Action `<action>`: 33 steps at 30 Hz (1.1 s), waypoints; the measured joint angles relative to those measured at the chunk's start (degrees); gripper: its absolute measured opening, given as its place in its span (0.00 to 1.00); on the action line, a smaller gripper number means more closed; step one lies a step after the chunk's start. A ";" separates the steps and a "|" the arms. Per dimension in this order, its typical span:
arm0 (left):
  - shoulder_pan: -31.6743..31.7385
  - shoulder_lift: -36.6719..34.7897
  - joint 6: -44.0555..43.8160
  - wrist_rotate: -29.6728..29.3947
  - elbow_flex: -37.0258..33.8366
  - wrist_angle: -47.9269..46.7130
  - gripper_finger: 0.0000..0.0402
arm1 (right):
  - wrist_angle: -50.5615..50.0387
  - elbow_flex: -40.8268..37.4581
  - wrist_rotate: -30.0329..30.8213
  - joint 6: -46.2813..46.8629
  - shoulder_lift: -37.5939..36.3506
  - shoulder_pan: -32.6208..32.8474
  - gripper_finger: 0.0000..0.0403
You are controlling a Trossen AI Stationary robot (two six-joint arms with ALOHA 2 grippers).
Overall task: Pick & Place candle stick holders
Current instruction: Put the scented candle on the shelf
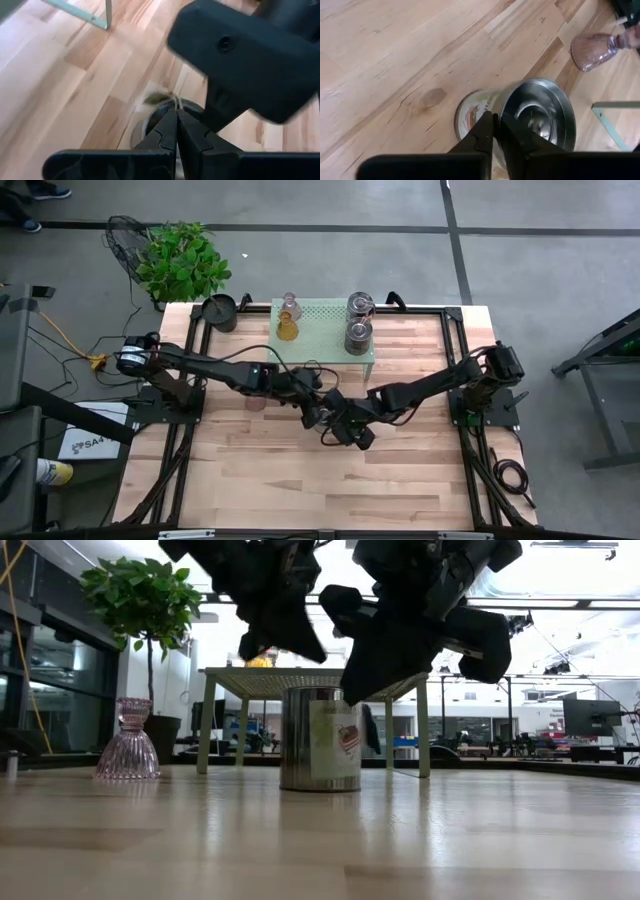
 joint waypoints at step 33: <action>-17.00 -9.56 -13.02 -40.72 10.38 -39.80 0.00 | -28.83 19.38 -0.73 2.05 0.57 1.13 0.00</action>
